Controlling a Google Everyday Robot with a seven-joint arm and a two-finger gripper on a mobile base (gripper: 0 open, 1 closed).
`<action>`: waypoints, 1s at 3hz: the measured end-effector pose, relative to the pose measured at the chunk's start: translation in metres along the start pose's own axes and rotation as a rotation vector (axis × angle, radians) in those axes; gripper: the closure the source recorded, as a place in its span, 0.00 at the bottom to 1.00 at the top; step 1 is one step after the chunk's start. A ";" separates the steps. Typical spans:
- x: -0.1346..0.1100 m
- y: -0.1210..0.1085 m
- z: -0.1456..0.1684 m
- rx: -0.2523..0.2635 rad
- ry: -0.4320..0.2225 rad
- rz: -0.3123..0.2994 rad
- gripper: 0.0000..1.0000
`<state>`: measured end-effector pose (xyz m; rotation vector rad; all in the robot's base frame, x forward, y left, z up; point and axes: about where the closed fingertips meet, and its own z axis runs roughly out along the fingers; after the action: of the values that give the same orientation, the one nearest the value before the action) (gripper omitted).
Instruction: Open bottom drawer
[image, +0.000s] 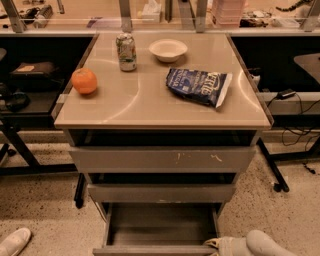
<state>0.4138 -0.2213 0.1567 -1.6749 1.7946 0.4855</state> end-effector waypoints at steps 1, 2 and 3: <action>0.000 0.000 0.000 0.000 0.000 0.000 0.82; 0.000 0.000 0.000 0.000 0.000 0.000 0.59; 0.000 0.000 0.000 0.000 0.000 0.000 0.34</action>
Offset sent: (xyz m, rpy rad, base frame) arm 0.0000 0.0000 0.0000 0.0000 0.0000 0.0000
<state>0.4138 -0.2212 0.1566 -1.6749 1.7945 0.4857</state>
